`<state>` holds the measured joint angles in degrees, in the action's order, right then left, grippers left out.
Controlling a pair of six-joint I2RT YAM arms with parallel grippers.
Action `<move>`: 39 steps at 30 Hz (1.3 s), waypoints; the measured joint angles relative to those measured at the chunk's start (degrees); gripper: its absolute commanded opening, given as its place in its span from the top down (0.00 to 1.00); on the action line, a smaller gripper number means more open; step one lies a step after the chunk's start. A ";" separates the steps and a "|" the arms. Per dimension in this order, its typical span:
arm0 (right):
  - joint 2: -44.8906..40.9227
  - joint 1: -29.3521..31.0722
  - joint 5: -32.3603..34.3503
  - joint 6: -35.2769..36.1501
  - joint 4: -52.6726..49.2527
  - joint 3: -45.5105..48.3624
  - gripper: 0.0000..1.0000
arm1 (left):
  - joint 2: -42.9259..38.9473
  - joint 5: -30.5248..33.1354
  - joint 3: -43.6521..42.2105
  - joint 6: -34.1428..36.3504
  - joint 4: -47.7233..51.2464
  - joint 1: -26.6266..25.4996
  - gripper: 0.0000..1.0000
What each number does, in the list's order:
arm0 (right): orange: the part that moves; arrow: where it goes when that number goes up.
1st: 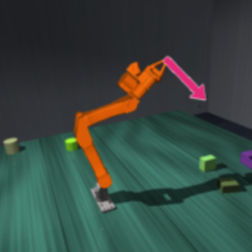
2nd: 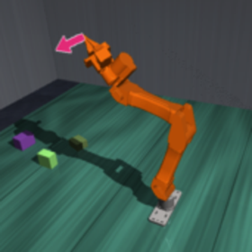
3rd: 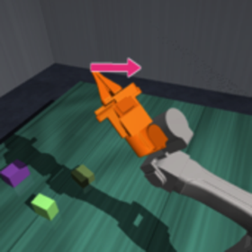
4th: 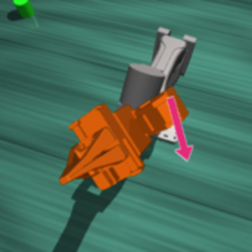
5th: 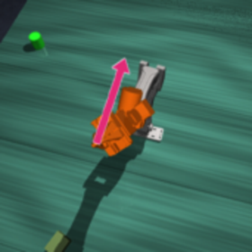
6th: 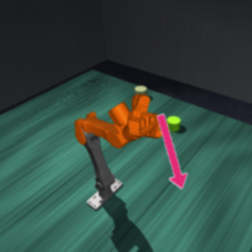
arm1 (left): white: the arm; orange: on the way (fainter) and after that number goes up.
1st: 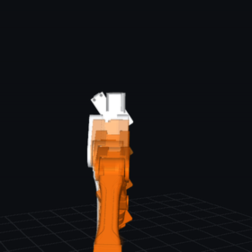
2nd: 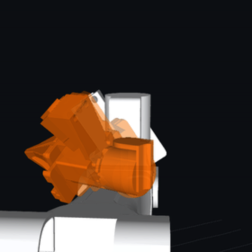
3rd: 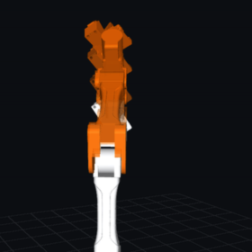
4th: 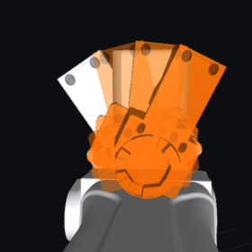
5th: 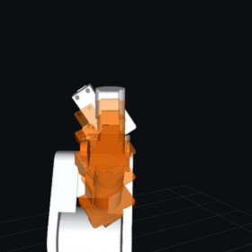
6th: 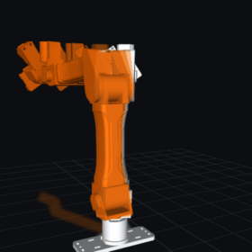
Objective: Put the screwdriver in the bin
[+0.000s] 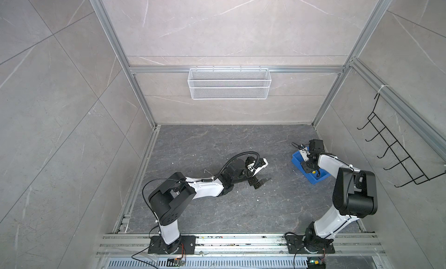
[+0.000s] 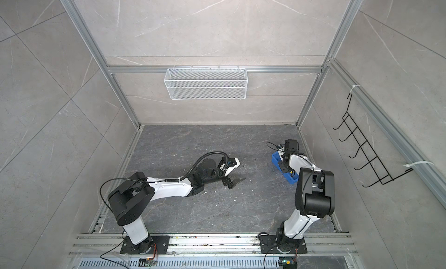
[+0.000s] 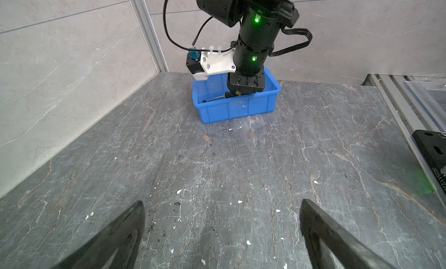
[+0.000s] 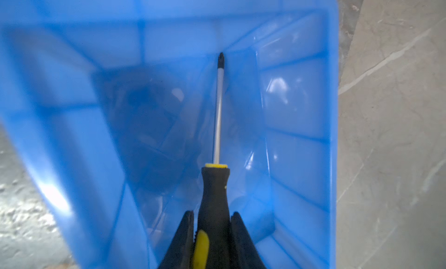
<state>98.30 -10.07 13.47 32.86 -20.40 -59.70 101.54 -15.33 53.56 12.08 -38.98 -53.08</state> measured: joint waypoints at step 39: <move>-32.65 2.01 -14.53 -14.21 5.86 8.59 0.01 | -18.34 5.03 -13.16 0.07 10.69 9.70 0.00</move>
<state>65.65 -8.05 -1.06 18.65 -14.55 -51.11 83.20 -10.31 40.40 12.14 -28.29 -43.38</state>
